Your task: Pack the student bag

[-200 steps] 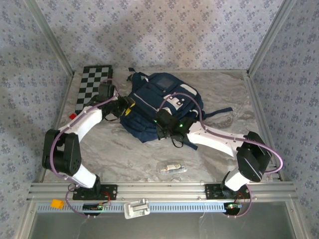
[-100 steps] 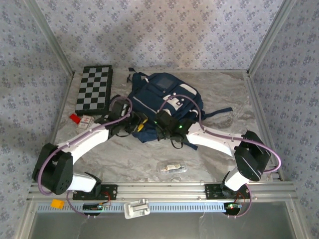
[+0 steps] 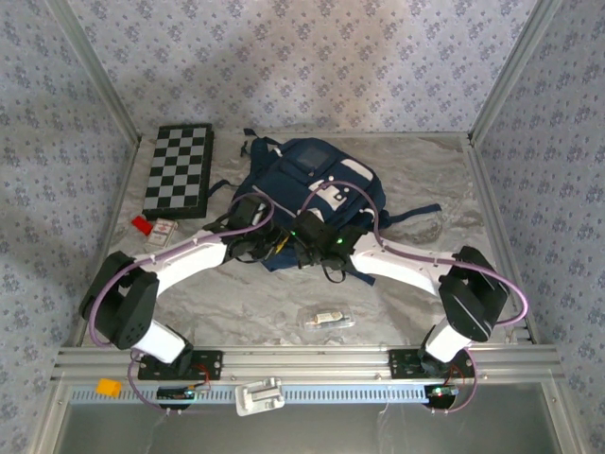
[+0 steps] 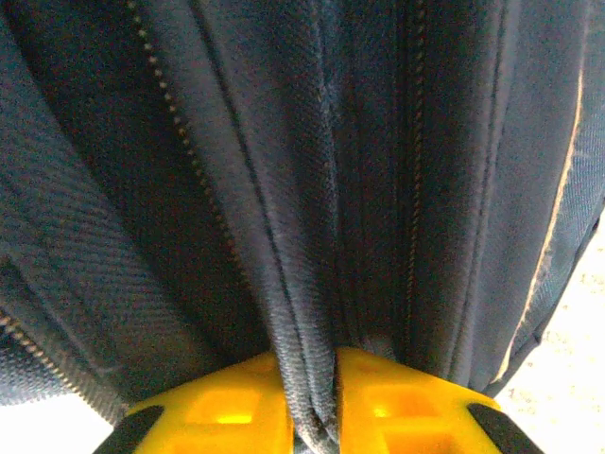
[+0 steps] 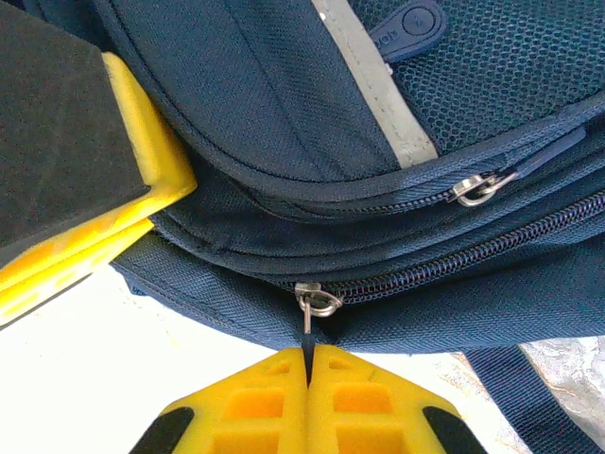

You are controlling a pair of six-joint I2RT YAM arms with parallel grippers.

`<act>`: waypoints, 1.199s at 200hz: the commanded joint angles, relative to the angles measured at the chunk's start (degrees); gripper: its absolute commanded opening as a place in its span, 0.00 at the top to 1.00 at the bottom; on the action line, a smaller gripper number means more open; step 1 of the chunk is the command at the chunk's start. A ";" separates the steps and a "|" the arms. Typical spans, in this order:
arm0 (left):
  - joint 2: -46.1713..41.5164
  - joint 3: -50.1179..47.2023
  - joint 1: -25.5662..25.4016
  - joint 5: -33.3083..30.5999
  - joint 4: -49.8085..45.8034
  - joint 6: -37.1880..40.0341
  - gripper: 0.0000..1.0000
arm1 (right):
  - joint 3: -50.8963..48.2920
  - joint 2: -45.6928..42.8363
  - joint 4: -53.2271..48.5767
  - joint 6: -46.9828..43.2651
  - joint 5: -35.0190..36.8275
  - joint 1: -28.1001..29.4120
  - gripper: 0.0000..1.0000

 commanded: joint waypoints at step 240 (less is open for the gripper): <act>-10.84 1.46 11.86 2.68 -12.92 24.79 0.56 | -0.19 -5.78 -2.98 -1.65 -12.95 -17.34 0.62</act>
